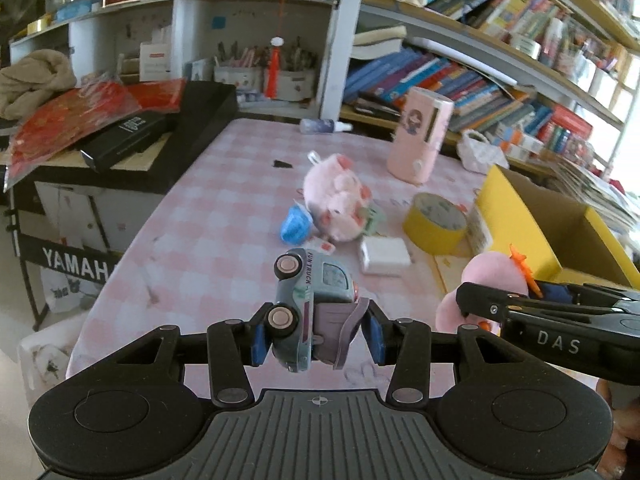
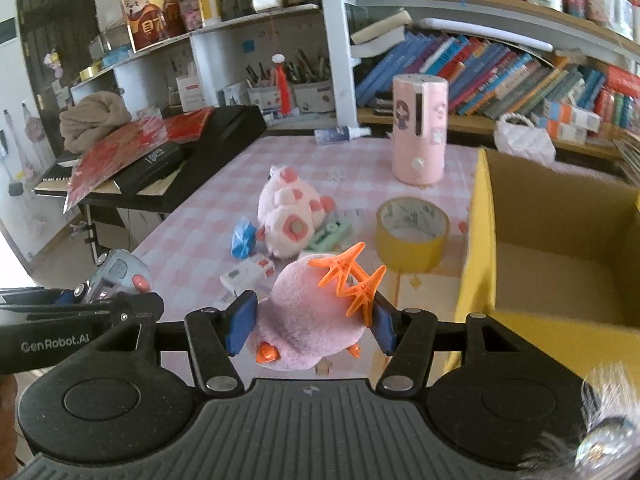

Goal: Organize objects
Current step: 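Lift and carry the pig and truck toward the yellow box with both tools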

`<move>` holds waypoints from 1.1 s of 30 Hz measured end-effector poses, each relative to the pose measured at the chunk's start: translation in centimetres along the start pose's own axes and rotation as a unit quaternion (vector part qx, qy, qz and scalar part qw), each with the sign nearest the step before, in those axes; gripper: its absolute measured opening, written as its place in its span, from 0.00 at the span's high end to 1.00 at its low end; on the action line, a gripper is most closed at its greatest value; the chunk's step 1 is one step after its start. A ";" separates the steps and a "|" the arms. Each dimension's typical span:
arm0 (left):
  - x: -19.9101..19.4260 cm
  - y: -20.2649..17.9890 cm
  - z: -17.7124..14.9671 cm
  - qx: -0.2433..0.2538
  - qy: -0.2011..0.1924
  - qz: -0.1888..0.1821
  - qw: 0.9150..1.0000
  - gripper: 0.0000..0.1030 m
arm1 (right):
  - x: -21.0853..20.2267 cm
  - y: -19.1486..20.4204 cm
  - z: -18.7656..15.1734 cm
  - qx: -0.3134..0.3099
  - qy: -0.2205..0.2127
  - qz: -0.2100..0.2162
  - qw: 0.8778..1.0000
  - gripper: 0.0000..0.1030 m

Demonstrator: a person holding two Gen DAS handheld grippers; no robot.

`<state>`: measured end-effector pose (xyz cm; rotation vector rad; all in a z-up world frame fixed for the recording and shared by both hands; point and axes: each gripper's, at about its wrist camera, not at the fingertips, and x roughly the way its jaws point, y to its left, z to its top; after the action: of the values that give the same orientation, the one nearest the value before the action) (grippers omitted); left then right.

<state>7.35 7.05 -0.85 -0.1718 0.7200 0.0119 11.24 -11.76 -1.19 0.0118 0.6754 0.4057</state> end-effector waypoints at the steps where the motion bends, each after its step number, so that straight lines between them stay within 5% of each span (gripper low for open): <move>1: -0.3 -0.1 -0.3 0.002 0.001 -0.003 1.000 0.57 | -0.5 0.0 -0.5 0.005 0.002 -0.004 1.000 0.45; 15: -4.3 -3.4 -4.6 0.066 0.009 -0.069 0.995 0.57 | -7.4 -0.2 -7.4 0.067 0.008 -0.065 0.996 0.45; 33: -5.7 -8.0 -7.2 0.153 0.023 -0.148 0.977 0.57 | -13.5 -2.4 -12.6 0.154 -0.006 -0.150 0.977 0.45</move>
<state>-1.11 -1.74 -1.15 0.0182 0.7274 -0.3872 -5.13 -20.51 -3.22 0.2040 0.7098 0.0075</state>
